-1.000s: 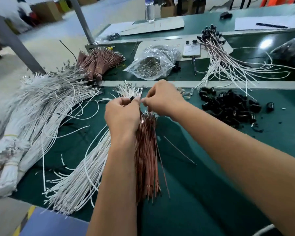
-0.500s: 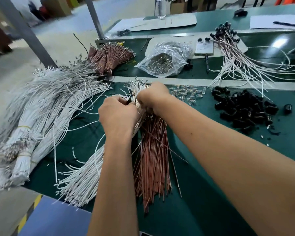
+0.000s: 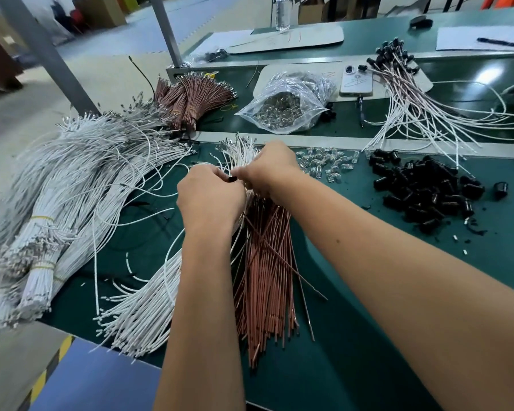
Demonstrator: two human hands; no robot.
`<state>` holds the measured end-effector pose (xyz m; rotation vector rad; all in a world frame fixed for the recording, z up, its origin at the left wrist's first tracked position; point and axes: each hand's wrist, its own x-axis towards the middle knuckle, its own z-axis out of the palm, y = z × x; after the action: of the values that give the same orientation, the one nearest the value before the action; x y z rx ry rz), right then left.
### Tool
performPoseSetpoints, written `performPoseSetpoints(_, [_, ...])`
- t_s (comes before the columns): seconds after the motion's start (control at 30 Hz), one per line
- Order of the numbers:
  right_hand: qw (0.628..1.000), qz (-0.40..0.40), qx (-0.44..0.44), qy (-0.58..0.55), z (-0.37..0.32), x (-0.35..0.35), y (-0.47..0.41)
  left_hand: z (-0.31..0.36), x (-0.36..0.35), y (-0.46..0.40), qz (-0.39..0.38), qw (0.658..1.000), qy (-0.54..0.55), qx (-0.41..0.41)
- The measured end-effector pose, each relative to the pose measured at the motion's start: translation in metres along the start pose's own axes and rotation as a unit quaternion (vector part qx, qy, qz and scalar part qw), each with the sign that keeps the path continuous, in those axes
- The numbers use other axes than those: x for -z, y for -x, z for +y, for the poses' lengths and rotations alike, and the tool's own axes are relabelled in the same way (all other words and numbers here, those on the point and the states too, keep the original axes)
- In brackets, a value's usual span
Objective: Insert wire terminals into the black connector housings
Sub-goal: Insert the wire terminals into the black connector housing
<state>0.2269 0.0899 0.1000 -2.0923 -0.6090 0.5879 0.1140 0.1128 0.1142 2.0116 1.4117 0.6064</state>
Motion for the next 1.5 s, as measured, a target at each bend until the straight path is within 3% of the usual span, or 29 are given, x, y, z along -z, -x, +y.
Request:
performPoseSetpoints(0.1, [0.991,-0.004,0.024,-0.134,-0.001,0.008,0.006,0.006,0.005,0.003,0.0,0.999,0.032,-0.009])
performPoseSetpoints(0.27, [0.968,0.022,0.064,-0.243,-0.005,0.05,0.015,0.021,0.015,0.013,0.048,0.995,0.024,-0.086])
performPoseSetpoints(0.4, [0.907,0.026,0.089,-0.41,-0.001,0.091,0.023,0.041,0.013,0.027,-0.132,0.981,0.087,-0.113])
performPoseSetpoints(0.6, [0.833,0.164,0.092,-0.519,0.03,0.175,0.026,0.061,0.006,0.048,-0.26,0.948,0.072,-0.168])
performPoseSetpoints(0.7, [0.816,0.205,0.089,-0.534,0.049,0.208,0.028,0.071,0.002,0.051,-0.255,0.951,0.037,-0.173])
performPoseSetpoints(0.83, [0.789,0.31,0.078,-0.524,0.076,0.234,0.033,0.081,-0.006,0.047,-0.153,0.973,-0.011,-0.174])
performPoseSetpoints(0.87, [0.789,0.33,0.07,-0.513,0.084,0.238,0.035,0.084,-0.008,0.048,-0.156,0.971,0.005,-0.18])
performPoseSetpoints(0.97, [0.789,0.341,0.037,-0.51,0.106,0.246,0.04,0.096,-0.028,0.062,-0.305,0.927,0.111,-0.188])
performPoseSetpoints(1.1, [0.771,0.328,0.017,-0.545,0.123,0.26,0.045,0.111,-0.072,0.093,-0.455,0.862,0.092,-0.204])
performPoseSetpoints(1.23, [0.792,0.312,0.01,-0.525,0.135,0.28,0.048,0.117,-0.098,0.106,-0.474,0.844,0.184,-0.17])
performPoseSetpoints(1.3, [0.831,0.3,-0.005,-0.468,0.139,0.282,0.05,0.121,-0.103,0.106,-0.478,0.826,0.273,-0.123])
performPoseSetpoints(1.37, [0.886,0.273,-0.025,-0.373,0.144,0.278,0.056,0.128,-0.107,0.107,-0.5,0.777,0.379,-0.055])
performPoseSetpoints(1.43, [0.939,0.188,-0.017,-0.289,0.15,0.265,0.067,0.132,-0.113,0.108,-0.513,0.738,0.439,-0.005])
performPoseSetpoints(1.5, [0.968,0.069,-0.01,-0.241,0.157,0.249,0.082,0.133,-0.12,0.109,-0.508,0.731,0.455,0.019])
